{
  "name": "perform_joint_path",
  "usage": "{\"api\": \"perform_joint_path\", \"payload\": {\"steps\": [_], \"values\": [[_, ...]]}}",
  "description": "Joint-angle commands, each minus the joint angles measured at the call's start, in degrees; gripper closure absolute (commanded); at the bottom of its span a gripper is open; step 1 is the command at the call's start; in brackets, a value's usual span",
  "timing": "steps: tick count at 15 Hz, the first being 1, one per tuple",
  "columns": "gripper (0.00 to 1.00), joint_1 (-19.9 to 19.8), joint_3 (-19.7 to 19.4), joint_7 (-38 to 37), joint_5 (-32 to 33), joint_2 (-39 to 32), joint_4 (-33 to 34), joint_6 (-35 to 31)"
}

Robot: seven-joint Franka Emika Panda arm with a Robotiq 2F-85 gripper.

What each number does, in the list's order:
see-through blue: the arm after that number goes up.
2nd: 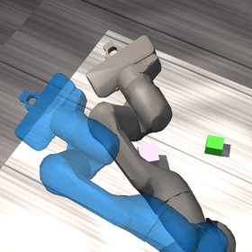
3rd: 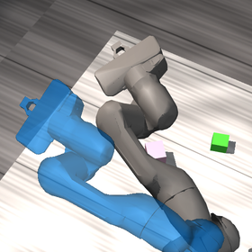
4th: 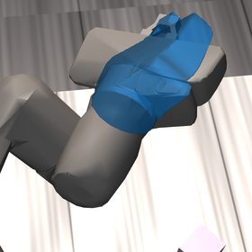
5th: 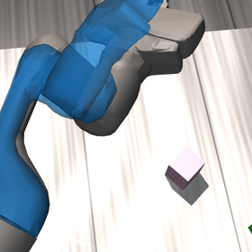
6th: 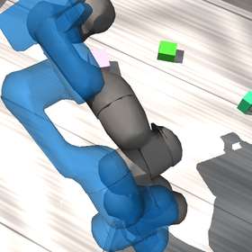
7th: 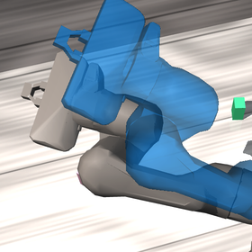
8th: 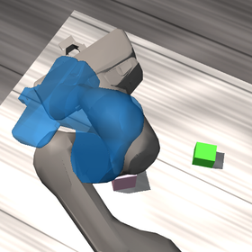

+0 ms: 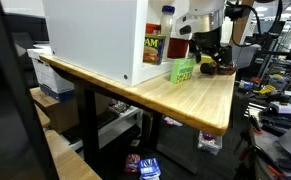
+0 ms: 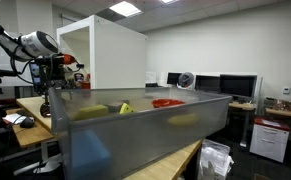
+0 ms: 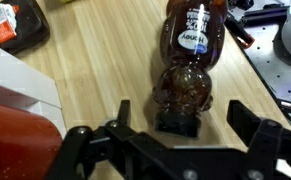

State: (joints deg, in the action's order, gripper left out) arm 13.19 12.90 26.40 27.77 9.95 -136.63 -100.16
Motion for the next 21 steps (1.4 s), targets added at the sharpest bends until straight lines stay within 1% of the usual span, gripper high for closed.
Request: {"api": "perform_joint_path", "payload": {"steps": [1,3,4,5,6,8,10,12,14,16,21], "values": [[0.00,0.11,0.17,-2.40,2.08,-1.99,1.54,3.15],[0.00,0.07,0.06,-2.79,2.09,-2.28,1.61,3.88],[0.11,0.06,-0.01,-2.90,1.98,-2.30,1.54,4.08],[0.25,0.05,-0.06,-2.95,1.92,-2.32,1.45,4.20],[0.32,0.02,-0.13,-3.11,1.87,-2.23,1.26,4.44],[0.42,0.07,-0.19,-3.14,1.78,-1.63,0.78,4.47],[0.56,0.05,-0.33,-3.37,1.38,-1.25,0.63,4.29],[0.66,0.03,-0.53,-3.44,0.64,-0.78,0.41,3.75],[0.67,-0.01,-0.77,-3.81,-0.23,-0.19,0.09,2.87],[0.67,-0.04,-1.25,-4.02,-2.74,1.05,-0.11,2.26],[0.67,-0.67,-4.19,-1.52,-11.62,6.95,0.00,0.47]]}}
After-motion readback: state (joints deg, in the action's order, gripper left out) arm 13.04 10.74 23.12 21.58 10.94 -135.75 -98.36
